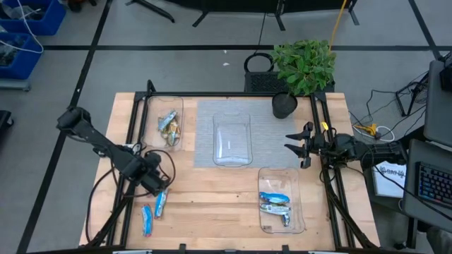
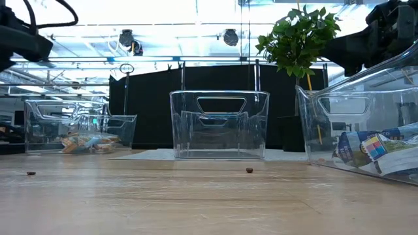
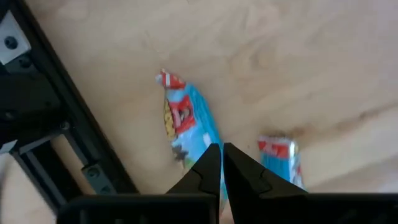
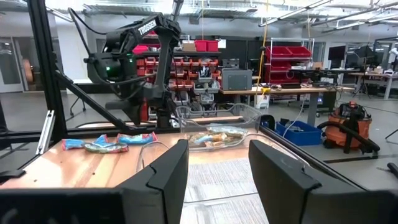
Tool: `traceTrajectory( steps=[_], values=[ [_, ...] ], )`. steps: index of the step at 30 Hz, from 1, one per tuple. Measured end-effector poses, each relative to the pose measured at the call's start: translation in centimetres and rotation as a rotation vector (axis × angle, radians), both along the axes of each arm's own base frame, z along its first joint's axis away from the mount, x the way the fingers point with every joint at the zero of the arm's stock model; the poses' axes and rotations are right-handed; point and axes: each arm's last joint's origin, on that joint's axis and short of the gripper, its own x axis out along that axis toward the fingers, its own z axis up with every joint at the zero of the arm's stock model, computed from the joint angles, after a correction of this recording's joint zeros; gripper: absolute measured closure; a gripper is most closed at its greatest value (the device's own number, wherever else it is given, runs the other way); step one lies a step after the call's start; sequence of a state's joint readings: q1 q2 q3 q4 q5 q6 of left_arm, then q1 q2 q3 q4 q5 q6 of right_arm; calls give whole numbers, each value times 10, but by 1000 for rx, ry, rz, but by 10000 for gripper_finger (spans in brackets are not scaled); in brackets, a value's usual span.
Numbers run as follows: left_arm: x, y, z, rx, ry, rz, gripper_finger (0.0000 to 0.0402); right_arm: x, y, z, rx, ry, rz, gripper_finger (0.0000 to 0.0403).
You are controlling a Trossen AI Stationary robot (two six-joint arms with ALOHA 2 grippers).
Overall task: Pick and place Granola Bars by type
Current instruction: Put the red granola bar into the top right transparent bin
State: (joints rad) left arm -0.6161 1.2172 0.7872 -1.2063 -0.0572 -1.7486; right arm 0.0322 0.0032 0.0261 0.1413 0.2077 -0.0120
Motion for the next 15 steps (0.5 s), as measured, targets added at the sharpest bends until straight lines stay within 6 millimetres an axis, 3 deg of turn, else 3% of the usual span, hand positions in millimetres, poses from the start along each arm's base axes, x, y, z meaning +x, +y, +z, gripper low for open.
traceTrajectory(
  steps=[6,15],
  values=[
    [2,3,0,67,-56,92,355,0,0,0,0,-4,0,243],
    [8,-2,-15,125,49,138,233,0,0,0,0,-4,0,243]
  ],
)
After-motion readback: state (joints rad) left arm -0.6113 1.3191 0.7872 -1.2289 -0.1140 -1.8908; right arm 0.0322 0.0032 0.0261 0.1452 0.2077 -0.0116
